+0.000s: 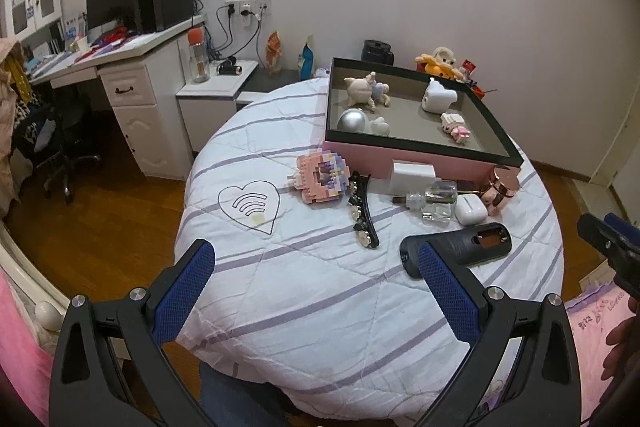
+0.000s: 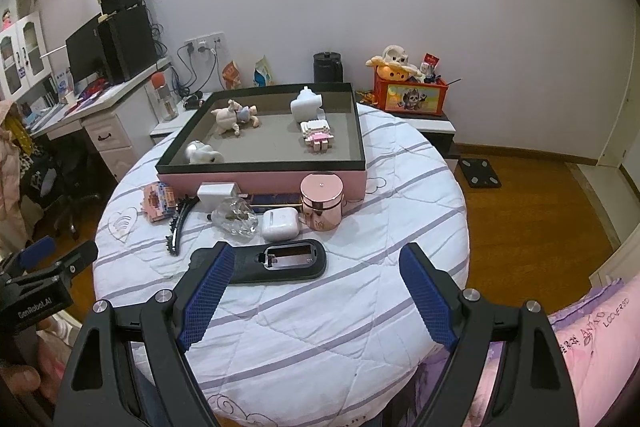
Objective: Organize rigid objects
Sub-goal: 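Grasp the rose-gold jar with the right gripper while the left grasps the pink block donut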
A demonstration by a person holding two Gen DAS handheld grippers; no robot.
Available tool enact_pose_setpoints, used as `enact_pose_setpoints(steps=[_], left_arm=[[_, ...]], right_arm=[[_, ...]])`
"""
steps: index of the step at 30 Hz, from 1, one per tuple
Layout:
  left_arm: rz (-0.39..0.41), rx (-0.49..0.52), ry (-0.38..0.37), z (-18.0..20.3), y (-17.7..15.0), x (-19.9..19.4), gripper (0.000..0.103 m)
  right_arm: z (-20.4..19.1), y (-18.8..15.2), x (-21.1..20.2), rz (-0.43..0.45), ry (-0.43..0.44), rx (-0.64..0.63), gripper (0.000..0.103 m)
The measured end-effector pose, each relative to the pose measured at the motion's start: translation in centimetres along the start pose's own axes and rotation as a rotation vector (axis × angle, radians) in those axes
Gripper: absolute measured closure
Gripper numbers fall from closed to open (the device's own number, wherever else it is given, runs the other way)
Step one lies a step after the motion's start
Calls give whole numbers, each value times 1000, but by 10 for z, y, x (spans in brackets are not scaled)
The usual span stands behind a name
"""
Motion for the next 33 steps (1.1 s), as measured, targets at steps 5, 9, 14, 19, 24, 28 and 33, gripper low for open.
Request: enact_pose_setpoints(steps=[5, 9, 14, 19, 24, 28, 33], left_arm=[[-19, -9, -8, -1, 6, 18, 0], [-35, -15, -4, -2, 13, 39, 0], [-61, -31, 3, -6, 23, 68, 0], [-85, -50, 9, -10, 32, 97, 0], [-111, -67, 13, -13, 38, 124, 0], [-123, -81, 14, -16, 42, 139, 0], [-135, -95, 10, -19, 42, 156, 0]], right_arm=[[4, 1, 15, -24, -4, 7, 17], [9, 2, 31, -49, -10, 14, 17], [16, 6, 55, -82, -18, 23, 17], [20, 10, 79, -111, -22, 27, 17], [21, 14, 100, -139, -29, 24, 17], [21, 17, 117, -159, -30, 23, 17], [19, 17, 138, -186, -26, 20, 17]])
Point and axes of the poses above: each gripper's, at about its wrist camera, not at the fingertips, and x roughly the way its jaws point, z to its right, y to its top, the point moved 9 cm from there along x, roughly the way its jaws point, and after that the axes turned 4 degrees about -z, right-handed, at the moved point
